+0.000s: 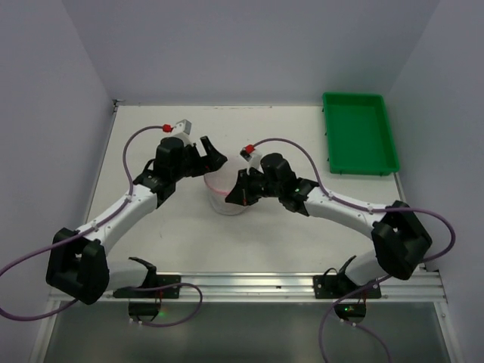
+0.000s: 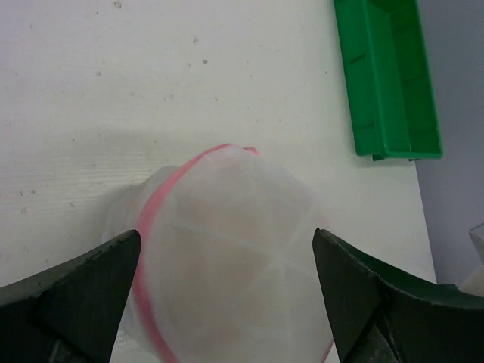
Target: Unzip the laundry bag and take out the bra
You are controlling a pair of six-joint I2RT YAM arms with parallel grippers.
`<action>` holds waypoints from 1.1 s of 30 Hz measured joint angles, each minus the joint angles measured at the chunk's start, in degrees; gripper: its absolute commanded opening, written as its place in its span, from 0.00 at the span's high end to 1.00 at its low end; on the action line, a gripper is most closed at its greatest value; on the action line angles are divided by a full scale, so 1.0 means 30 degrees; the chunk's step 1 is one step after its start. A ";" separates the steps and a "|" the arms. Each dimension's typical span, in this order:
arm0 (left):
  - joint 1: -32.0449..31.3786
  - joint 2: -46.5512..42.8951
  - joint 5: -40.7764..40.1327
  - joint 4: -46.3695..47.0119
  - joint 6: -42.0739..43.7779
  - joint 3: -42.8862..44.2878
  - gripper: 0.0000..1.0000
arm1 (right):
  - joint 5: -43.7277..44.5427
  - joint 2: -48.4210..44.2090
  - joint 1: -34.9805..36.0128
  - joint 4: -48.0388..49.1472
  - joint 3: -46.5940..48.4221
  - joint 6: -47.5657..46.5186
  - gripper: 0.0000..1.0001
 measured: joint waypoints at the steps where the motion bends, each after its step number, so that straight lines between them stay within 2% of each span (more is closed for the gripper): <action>1: 0.0036 -0.0175 -0.0066 0.0066 -0.0036 0.0029 0.00 | -0.0051 0.0816 0.0386 0.0124 0.0801 0.0117 1.00; 6: 0.0036 -0.3031 -0.1166 -0.0204 -0.1151 -0.2186 0.02 | -0.0153 0.4124 0.1654 0.0780 0.4102 0.0874 1.00; 13: 0.0029 -0.7584 -0.2900 -0.1566 -0.3971 -0.5880 0.07 | -0.0058 0.5319 0.1923 0.1129 0.4823 0.1413 1.00; 18: 0.0029 -0.9114 -0.3934 -0.3096 -0.4932 -0.6091 0.04 | 0.0051 0.5523 0.1945 0.1158 0.4816 0.1545 1.00; 23: 0.0029 -0.9646 -0.5195 -0.5297 -0.5071 -0.4503 0.03 | 0.0277 0.5523 0.1945 0.1290 0.4656 0.1552 1.00; 28: 0.0029 -1.1293 -0.5027 -0.5115 -0.6907 -0.5370 0.09 | 0.0576 0.5523 0.1953 0.1304 0.4575 0.1545 1.00; 31: 0.0029 -1.0972 -0.4459 -0.4597 -0.8116 -0.6528 0.17 | 0.0583 0.5523 0.1953 0.1311 0.4575 0.1545 1.00; 33: 0.0022 -1.0163 -0.4211 -0.4291 -0.8699 -0.6819 0.26 | 0.0576 0.5523 0.1989 0.1362 0.4568 0.1552 1.00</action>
